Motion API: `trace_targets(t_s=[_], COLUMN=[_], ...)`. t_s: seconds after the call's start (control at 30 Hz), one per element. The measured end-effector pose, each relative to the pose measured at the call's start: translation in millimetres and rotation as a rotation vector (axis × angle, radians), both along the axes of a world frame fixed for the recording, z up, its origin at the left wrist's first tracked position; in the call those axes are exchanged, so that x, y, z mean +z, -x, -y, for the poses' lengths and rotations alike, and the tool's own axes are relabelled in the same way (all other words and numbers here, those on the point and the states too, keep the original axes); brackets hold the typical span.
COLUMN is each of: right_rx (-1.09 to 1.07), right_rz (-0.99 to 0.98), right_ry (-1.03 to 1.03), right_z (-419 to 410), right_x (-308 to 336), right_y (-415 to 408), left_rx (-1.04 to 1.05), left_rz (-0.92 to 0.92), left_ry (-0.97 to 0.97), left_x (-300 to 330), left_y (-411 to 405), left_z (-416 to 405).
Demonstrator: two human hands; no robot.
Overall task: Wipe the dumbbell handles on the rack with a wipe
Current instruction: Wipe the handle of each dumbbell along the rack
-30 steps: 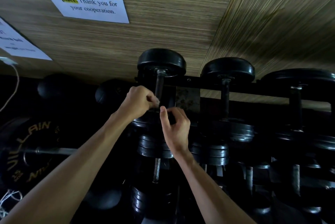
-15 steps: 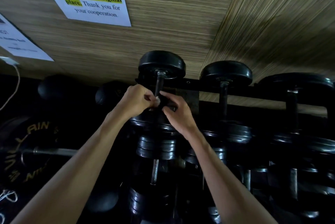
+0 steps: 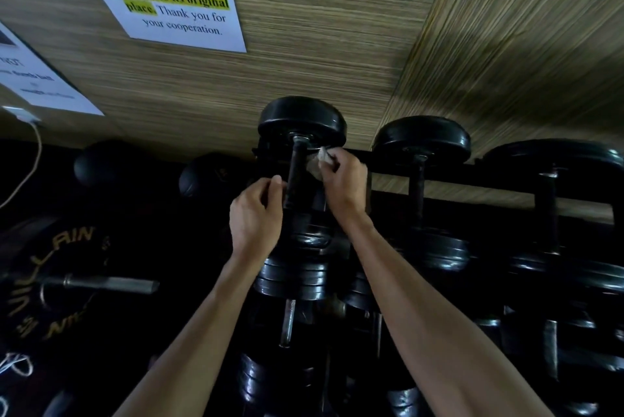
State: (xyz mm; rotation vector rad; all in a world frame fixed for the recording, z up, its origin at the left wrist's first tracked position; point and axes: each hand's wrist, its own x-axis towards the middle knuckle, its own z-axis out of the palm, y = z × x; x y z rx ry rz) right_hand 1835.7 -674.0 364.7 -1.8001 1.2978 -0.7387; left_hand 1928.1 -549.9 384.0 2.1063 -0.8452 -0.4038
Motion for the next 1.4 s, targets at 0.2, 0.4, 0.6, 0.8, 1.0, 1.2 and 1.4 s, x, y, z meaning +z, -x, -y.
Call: trace_targets(t_s=[0.2,0.4,0.6,0.8,1.0,1.2,1.4], right_rx=[0.086,0.19,0.051,0.223,0.109,0.308,0.139], right_rz=[0.013,0.007,0.099,0.113,0.143,0.084,0.132], right_ry=[0.055,-0.197,-0.067,-0.093,-0.018,-0.293,-0.102], right_z=[1.7,-5.8,13.0,-13.2,6.0,-11.1,13.8], right_x=[-6.5,-26.0,-6.5,-2.4,-3.8,-14.6,-0.8], right_y=[-25.0,1.3,-25.5,1.6,-19.1,11.7,-16.8], left_rx=[0.125,0.141,0.145,0.159,0.158,0.172,0.168], left_rz=[-0.03,-0.065,-0.089,-0.096,-0.091,-0.098,-0.083], left_ry=[0.068,0.1,0.093,0.104,0.087,0.099,0.092], left_x=[-9.0,-12.4,-11.1,-10.1,-10.1,-12.3,-11.3], left_y=[2.4,2.3,2.3,4.5,3.3,3.2,3.4], left_z=[-2.3,-1.8,-1.8,-0.4,-0.9,-0.4,0.0])
